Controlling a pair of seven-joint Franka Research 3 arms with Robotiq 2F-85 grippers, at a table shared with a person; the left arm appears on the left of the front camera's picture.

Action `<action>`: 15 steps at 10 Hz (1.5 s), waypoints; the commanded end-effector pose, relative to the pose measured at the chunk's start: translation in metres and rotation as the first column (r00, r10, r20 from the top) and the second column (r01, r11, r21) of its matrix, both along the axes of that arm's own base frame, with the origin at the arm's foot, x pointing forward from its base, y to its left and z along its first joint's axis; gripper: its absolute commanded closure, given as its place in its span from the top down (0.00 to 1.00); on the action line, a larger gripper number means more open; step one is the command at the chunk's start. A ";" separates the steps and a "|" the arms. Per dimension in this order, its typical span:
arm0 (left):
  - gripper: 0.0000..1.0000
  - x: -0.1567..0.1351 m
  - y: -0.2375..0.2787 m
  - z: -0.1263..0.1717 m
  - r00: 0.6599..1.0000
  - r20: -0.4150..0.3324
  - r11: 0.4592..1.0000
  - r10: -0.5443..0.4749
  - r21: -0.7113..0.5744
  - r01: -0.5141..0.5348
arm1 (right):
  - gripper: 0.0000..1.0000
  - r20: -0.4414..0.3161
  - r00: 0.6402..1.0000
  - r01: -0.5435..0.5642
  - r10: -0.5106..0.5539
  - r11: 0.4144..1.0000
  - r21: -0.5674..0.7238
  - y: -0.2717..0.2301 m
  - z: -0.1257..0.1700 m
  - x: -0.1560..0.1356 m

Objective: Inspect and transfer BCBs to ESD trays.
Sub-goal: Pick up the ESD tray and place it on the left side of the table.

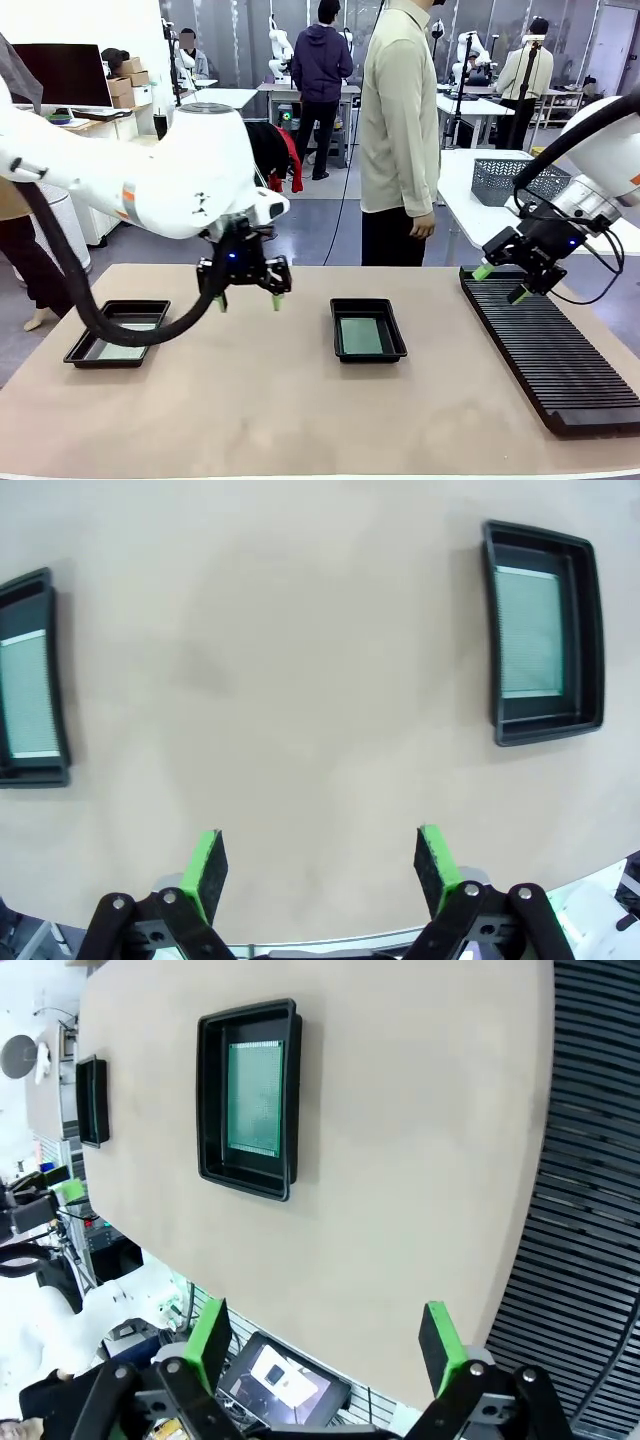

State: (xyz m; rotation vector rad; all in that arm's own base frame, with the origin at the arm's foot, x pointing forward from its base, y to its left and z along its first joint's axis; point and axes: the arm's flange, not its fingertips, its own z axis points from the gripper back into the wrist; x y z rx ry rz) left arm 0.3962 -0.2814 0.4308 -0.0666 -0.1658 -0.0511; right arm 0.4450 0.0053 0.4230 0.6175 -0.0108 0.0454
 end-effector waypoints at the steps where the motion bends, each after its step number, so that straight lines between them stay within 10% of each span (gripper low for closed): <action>1: 1.00 -0.002 -0.035 -0.008 0.999 0.020 0.999 0.025 -0.030 -0.024 | 1.00 0.001 1.000 0.003 -0.003 1.000 -0.009 0.010 0.001 0.001; 15: 1.00 0.071 -0.178 -0.094 0.997 0.060 0.996 0.056 0.073 -0.060 | 1.00 0.001 1.000 0.003 -0.003 1.000 -0.009 0.010 0.001 0.001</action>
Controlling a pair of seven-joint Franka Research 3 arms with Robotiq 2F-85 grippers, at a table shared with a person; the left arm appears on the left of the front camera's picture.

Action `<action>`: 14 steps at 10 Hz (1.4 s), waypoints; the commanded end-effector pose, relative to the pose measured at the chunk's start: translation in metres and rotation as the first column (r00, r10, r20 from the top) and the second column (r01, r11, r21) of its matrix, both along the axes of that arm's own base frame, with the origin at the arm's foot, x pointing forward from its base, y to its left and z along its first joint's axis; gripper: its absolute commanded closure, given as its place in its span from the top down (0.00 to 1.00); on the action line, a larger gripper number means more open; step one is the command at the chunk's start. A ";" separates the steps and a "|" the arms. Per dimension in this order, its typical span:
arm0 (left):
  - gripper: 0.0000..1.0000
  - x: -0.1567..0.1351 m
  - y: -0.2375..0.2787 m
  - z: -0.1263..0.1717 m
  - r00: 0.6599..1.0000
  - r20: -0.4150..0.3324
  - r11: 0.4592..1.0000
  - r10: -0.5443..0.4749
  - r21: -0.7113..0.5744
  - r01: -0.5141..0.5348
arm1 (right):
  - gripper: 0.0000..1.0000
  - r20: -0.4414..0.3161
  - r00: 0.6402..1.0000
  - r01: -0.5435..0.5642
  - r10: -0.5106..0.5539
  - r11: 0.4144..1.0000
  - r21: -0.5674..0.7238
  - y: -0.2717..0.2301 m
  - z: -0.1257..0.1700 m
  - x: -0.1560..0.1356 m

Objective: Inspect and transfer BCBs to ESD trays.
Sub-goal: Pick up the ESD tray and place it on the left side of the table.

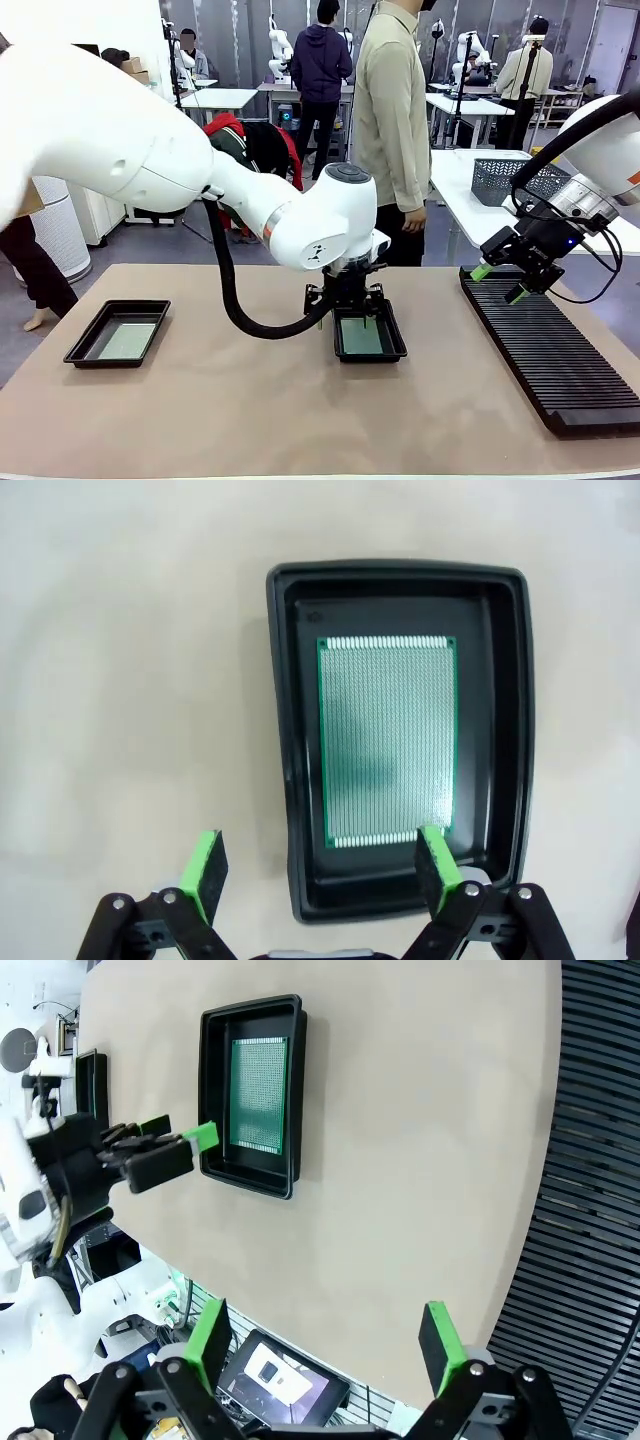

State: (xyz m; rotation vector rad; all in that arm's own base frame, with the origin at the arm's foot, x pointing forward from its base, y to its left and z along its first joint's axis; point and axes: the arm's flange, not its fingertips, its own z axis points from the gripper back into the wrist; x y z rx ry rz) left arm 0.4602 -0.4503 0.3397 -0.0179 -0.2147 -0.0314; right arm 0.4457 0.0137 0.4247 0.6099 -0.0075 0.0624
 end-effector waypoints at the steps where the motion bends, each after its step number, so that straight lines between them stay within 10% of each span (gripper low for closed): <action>1: 1.00 0.013 -0.007 -0.007 0.999 0.003 0.999 0.039 0.030 -0.040 | 1.00 -0.001 1.000 0.020 -0.020 1.000 -0.001 0.001 -0.001 0.001; 14: 0.91 0.045 0.010 -0.029 0.997 -0.057 0.999 0.043 0.024 -0.042 | 1.00 -0.001 1.000 0.020 -0.020 1.000 -0.001 0.001 -0.001 0.001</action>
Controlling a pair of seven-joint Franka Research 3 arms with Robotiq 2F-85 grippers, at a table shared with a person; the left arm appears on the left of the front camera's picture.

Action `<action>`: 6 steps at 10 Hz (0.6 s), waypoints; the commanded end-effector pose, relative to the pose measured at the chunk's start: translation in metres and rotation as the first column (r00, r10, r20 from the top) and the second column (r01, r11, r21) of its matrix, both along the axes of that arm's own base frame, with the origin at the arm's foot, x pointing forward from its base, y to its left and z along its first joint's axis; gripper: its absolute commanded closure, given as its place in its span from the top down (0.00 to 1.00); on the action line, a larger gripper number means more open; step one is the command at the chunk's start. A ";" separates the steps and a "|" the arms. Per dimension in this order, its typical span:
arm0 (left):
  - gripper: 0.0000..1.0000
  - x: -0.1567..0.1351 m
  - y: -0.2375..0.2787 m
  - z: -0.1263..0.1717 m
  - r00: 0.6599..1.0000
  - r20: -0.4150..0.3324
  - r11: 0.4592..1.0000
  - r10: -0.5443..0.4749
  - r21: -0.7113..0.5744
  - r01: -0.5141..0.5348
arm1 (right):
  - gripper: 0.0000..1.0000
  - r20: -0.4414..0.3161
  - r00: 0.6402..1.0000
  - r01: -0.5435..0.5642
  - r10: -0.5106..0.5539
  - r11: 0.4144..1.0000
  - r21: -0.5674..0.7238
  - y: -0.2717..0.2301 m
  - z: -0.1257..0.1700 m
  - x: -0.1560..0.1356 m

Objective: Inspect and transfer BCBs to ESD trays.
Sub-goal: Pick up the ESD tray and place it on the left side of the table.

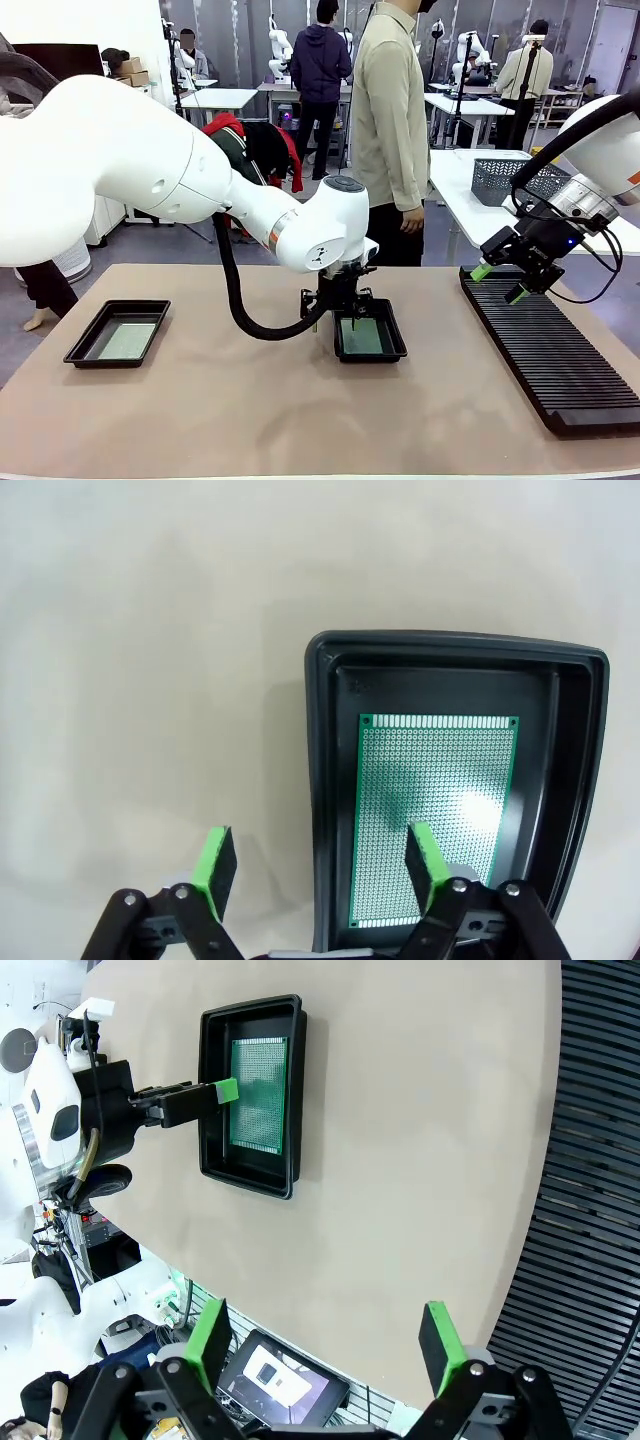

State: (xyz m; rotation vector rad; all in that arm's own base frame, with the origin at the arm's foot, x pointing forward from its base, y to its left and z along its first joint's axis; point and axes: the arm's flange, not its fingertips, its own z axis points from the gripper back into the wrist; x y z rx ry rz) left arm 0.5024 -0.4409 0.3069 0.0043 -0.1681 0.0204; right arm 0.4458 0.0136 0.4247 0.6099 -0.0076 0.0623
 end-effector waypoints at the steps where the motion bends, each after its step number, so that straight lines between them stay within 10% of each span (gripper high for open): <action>1: 0.87 0.003 0.000 0.005 1.000 -0.008 1.000 -0.014 0.004 0.014 | 1.00 -0.002 1.000 0.020 -0.020 1.000 -0.001 0.001 -0.001 0.001; 6: 0.80 0.005 0.003 0.007 0.998 -0.029 0.999 -0.046 0.006 0.047 | 1.00 -0.002 1.000 0.020 -0.020 1.000 -0.001 0.001 -0.001 0.001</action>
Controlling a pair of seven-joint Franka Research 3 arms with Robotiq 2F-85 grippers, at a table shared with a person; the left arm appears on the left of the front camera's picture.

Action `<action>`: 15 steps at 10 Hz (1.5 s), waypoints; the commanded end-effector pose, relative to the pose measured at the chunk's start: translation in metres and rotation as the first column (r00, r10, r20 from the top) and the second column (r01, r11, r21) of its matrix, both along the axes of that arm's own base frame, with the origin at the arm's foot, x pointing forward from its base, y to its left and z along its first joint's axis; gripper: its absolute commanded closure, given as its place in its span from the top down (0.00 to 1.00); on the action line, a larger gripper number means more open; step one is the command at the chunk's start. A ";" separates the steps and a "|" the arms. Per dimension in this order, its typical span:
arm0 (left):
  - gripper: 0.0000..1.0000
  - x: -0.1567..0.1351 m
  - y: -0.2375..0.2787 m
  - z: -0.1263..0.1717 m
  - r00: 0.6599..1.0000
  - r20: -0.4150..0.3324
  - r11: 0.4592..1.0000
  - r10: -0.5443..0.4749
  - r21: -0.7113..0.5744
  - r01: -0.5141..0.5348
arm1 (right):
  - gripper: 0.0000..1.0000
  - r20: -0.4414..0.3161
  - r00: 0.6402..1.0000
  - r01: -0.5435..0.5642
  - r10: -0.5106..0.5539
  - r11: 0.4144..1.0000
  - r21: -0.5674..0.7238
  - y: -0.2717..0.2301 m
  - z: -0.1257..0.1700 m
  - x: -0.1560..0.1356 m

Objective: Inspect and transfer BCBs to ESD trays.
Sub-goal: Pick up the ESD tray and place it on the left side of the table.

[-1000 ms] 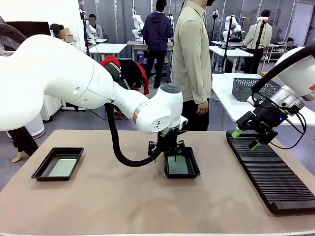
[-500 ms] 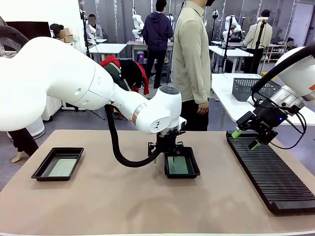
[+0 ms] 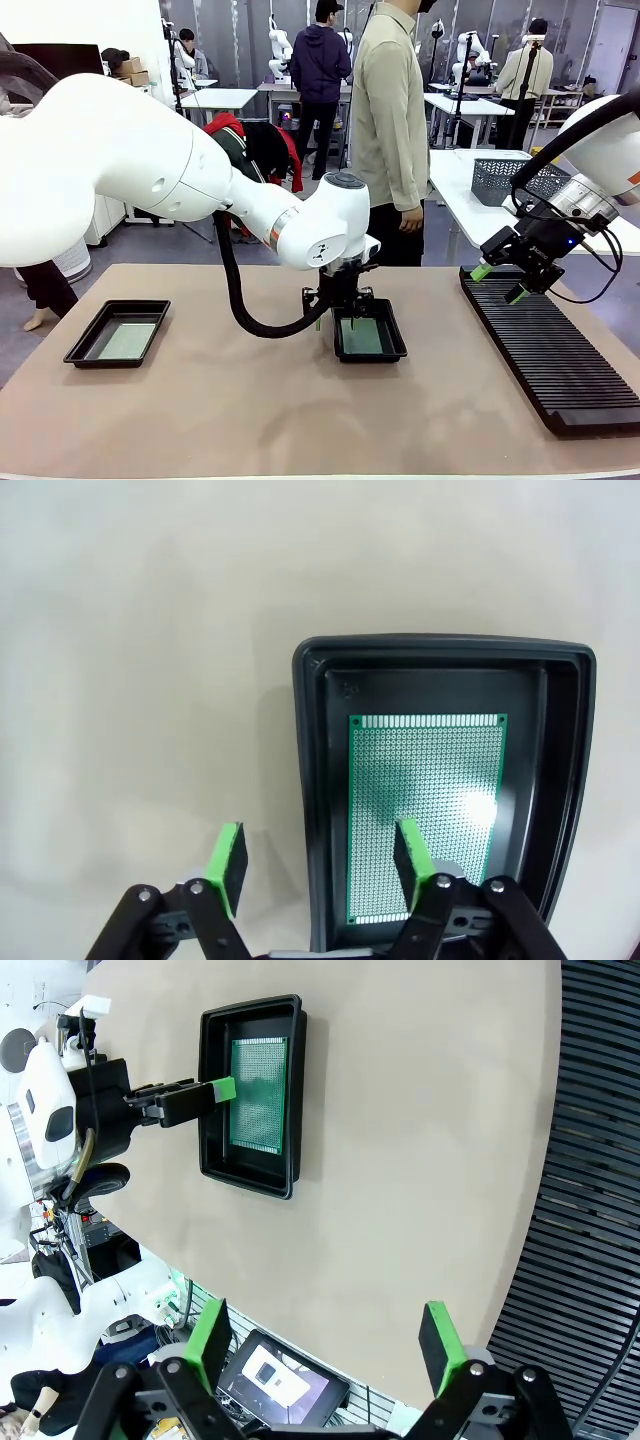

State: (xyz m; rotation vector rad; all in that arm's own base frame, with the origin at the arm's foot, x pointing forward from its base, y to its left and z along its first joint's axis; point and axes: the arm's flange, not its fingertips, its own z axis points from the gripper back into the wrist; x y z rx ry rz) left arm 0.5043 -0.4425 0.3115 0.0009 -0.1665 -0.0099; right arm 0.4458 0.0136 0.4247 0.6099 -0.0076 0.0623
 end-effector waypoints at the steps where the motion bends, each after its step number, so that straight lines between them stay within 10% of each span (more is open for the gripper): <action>1: 0.75 0.004 0.006 0.002 0.999 -0.031 1.000 -0.017 0.004 0.018 | 1.00 -0.002 1.000 0.020 -0.020 1.000 -0.001 0.001 -0.001 0.001; 10: 0.55 0.004 0.007 0.001 0.996 -0.040 0.996 -0.085 0.009 0.085 | 1.00 -0.002 1.000 0.020 -0.020 1.000 -0.001 0.001 -0.001 0.001; 15: 0.19 0.002 0.009 0.003 0.995 -0.036 0.996 -0.088 -0.003 0.088 | 1.00 -0.002 1.000 0.020 -0.020 1.000 -0.001 0.001 -0.001 0.001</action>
